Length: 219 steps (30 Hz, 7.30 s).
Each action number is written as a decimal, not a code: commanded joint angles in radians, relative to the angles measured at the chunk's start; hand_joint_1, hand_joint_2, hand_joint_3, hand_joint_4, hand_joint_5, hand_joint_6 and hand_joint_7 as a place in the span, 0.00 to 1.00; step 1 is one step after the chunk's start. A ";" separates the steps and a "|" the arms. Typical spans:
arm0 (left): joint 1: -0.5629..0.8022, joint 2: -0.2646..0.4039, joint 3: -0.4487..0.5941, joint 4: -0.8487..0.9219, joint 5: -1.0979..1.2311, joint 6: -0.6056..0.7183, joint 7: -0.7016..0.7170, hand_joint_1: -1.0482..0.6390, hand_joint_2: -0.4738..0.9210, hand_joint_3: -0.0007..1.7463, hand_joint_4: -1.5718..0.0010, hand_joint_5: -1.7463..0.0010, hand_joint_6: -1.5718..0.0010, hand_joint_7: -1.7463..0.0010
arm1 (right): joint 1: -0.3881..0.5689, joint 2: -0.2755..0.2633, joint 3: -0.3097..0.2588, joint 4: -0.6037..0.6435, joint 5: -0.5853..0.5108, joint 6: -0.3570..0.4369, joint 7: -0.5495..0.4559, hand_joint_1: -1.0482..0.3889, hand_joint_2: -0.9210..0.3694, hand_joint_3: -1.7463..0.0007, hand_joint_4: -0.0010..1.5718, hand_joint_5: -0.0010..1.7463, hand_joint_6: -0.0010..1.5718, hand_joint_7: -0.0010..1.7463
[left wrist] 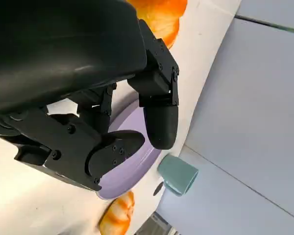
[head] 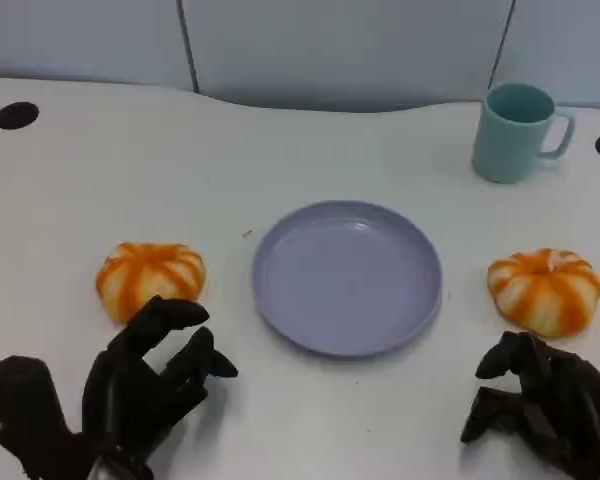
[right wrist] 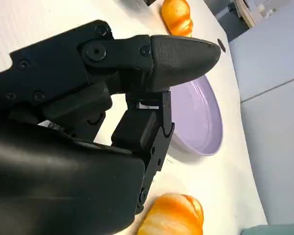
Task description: Grasp the bread from the table and place it into the plate.
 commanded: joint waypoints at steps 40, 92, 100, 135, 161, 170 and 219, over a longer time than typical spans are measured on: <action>-0.126 0.231 -0.068 0.211 0.491 -0.766 0.051 0.35 1.00 0.02 0.82 0.79 0.76 1.00 | 0.001 0.008 0.018 0.021 -0.013 -0.024 -0.007 0.44 0.00 0.72 0.78 0.65 0.70 0.64; -0.800 0.413 -0.796 0.816 1.355 -0.180 0.395 0.25 0.91 0.00 1.00 1.00 0.99 1.00 | 0.048 0.008 0.011 -0.017 -0.004 -0.024 0.019 0.43 0.00 0.74 0.77 0.65 0.71 0.61; -0.846 0.357 -0.819 0.917 1.332 -0.145 0.389 0.25 0.91 0.00 1.00 1.00 0.99 1.00 | 0.058 -0.002 0.007 -0.043 0.002 0.014 0.017 0.42 0.00 0.75 0.77 0.66 0.69 0.64; -0.754 0.342 -0.863 0.957 1.294 -0.120 0.634 0.46 1.00 0.13 0.59 0.02 0.55 0.38 | 0.118 -0.031 -0.008 -0.109 0.029 0.007 0.040 0.44 0.00 0.71 0.76 0.69 0.67 0.68; -0.799 0.375 -0.693 0.915 1.137 -0.324 0.897 0.54 0.98 0.23 0.52 0.00 0.63 0.00 | 0.092 -0.009 0.009 -0.070 0.013 -0.011 0.021 0.44 0.00 0.73 0.74 0.69 0.66 0.67; -0.833 0.336 -0.712 0.886 1.161 -0.449 0.981 0.54 0.76 0.49 0.47 0.00 0.59 0.00 | 0.090 -0.009 0.021 -0.072 0.002 -0.006 0.017 0.44 0.00 0.72 0.74 0.69 0.67 0.67; -0.899 0.177 -0.778 0.885 1.157 -0.634 0.685 0.45 0.95 0.23 0.56 0.29 0.60 0.52 | 0.105 0.003 0.034 -0.083 0.006 -0.018 0.027 0.43 0.00 0.73 0.76 0.66 0.70 0.62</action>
